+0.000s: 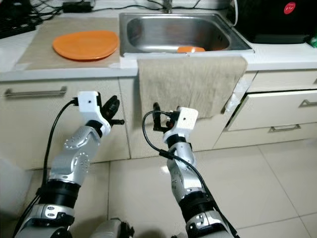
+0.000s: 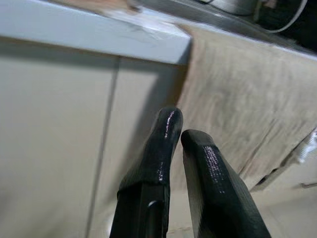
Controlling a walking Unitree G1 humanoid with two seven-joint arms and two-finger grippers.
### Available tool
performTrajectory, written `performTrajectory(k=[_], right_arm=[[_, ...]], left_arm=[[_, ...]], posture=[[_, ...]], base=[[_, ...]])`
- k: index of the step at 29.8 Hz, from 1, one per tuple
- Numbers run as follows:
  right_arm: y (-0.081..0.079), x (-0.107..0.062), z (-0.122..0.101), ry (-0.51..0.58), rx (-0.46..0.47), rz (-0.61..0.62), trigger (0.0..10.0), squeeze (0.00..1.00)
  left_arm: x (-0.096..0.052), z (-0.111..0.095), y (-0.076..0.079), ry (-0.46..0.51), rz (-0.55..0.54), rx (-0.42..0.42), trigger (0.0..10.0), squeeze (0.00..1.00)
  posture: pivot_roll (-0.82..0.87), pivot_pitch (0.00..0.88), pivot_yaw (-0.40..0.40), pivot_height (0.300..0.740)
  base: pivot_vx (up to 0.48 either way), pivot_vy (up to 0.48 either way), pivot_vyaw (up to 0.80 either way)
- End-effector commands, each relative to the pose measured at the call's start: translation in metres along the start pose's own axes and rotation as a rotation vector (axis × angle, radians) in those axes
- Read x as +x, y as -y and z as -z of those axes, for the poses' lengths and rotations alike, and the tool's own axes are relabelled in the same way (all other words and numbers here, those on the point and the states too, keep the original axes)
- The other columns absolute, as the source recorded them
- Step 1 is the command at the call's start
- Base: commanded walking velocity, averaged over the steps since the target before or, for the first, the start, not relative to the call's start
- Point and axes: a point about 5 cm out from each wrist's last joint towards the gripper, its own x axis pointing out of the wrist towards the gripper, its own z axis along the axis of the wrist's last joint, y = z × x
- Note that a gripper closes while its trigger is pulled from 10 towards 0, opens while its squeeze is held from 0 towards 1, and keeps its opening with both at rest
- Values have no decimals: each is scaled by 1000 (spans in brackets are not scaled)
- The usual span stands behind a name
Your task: Kitchen organization
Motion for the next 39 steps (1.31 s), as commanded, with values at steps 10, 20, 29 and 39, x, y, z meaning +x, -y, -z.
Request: performTrajectory(k=[10, 20, 29, 39], right_arm=[[76, -34, -13, -108, -143, 59, 10000, 0], [75, -25, -19, -89, -108, 90, 10000, 0], [52, -26, -4, -129, -136, 13, 10000, 0], [56, -24, -5, -128, -130, 44, 10000, 0]], left_arm=[[-47, 20, -32, 39, -173, -72, 10000, 0], [-20, 17, 0, -9, -104, -72, 10000, 0], [-35, 21, -25, -32, -162, 26, 10000, 0], [-34, 15, -39, -8, -186, 22, 10000, 0]], posture=[[68, 0, 0, 740], [44, 0, 0, 740], [84, 0, 0, 740], [93, 8, 15, 740]], base=[[-284, 0, 0], [0, 0, 0], [0, 0, 0], [0, 0, 0]])
